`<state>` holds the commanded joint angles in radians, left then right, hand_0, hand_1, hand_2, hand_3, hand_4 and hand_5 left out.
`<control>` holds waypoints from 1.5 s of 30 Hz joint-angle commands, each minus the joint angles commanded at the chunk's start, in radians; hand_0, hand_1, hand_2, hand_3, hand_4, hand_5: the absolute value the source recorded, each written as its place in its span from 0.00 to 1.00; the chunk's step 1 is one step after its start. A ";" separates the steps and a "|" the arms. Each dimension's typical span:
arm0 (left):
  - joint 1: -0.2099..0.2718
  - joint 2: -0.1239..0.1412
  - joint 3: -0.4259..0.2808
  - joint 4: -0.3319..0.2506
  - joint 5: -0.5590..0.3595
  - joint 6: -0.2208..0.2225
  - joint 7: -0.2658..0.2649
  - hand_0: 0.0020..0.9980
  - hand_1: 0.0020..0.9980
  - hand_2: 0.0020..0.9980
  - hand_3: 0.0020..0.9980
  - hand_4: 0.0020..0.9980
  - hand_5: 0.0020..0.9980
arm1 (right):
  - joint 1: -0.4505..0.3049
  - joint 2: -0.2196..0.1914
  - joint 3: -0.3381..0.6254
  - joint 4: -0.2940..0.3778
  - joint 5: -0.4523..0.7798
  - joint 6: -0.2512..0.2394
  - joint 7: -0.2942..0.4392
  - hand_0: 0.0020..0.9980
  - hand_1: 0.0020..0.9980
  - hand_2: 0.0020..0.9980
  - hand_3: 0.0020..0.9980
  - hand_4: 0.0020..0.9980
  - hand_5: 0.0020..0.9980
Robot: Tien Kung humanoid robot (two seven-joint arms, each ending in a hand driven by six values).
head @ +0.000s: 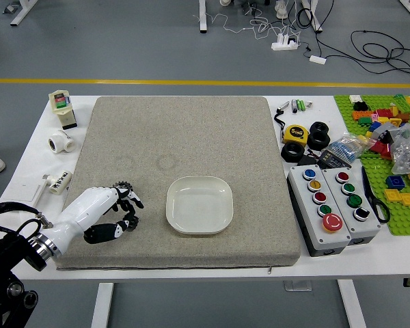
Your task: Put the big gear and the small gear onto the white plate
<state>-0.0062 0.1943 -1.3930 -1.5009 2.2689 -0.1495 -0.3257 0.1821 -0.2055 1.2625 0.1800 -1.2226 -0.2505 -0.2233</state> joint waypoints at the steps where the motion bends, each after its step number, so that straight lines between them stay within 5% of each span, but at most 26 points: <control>1: 0.000 0.000 0.000 -0.001 0.000 -0.002 0.000 0.47 0.65 0.72 0.75 0.70 0.00 | 0.000 0.000 0.000 0.000 0.000 0.000 0.000 0.66 0.67 0.74 0.55 0.75 0.61; 6: -0.001 0.003 0.003 -0.009 0.000 -0.022 -0.001 0.47 0.65 0.72 0.75 0.70 0.00 | 0.000 0.000 0.001 0.000 -0.001 0.000 0.000 0.66 0.67 0.74 0.55 0.75 0.61; 7: -0.002 0.003 0.004 -0.010 0.000 -0.026 -0.001 0.53 0.70 0.78 0.82 0.81 0.01 | 0.000 0.000 0.001 0.000 -0.001 0.000 0.000 0.66 0.67 0.74 0.55 0.75 0.61; 15: -0.010 0.005 0.014 -0.003 0.000 -0.031 0.008 0.59 0.72 0.80 0.84 0.84 0.01 | 0.001 -0.001 0.004 0.000 -0.004 0.000 0.000 0.66 0.67 0.74 0.55 0.75 0.61; 30: -0.065 -0.021 0.006 0.117 0.000 -0.042 0.008 0.58 0.71 0.79 0.83 0.86 0.03 | 0.004 -0.001 -0.001 0.000 0.000 0.001 -0.001 0.66 0.67 0.74 0.55 0.75 0.61; 31: -0.065 -0.021 0.004 0.118 0.000 -0.046 0.009 0.49 0.66 0.71 0.71 0.74 0.02 | 0.004 -0.001 0.000 0.000 0.001 0.001 -0.001 0.66 0.67 0.74 0.55 0.75 0.61; 36: -0.065 -0.020 -0.001 0.119 0.000 -0.074 0.012 0.49 0.66 0.71 0.71 0.74 0.02 | 0.004 -0.001 0.001 0.000 -0.002 0.001 -0.001 0.66 0.67 0.74 0.55 0.75 0.61; 37: -0.065 -0.020 -0.002 0.119 0.000 -0.078 0.012 0.44 0.60 0.63 0.63 0.41 0.00 | 0.004 -0.001 0.001 0.000 -0.002 0.001 -0.001 0.66 0.67 0.74 0.56 0.76 0.61; 42: -0.060 -0.017 -0.010 0.119 0.000 -0.102 0.020 0.44 0.60 0.63 0.63 0.41 0.00 | 0.004 0.000 0.002 0.000 -0.003 0.001 -0.002 0.66 0.67 0.74 0.56 0.76 0.61; 43: -0.060 -0.016 -0.011 0.119 0.000 -0.103 0.020 0.41 0.54 0.57 0.59 0.11 0.00 | 0.003 0.000 0.002 0.000 -0.002 0.001 -0.002 0.66 0.67 0.74 0.56 0.76 0.61; 45: -0.059 -0.015 -0.012 0.118 0.000 -0.105 0.022 0.41 0.54 0.57 0.59 0.11 0.00 | 0.003 0.000 0.001 0.000 -0.002 0.001 -0.003 0.66 0.67 0.74 0.56 0.76 0.61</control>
<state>-0.0652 0.1792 -1.4052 -1.3827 2.2689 -0.2549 -0.3035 0.1853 -0.2056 1.2639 0.1800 -1.2247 -0.2496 -0.2259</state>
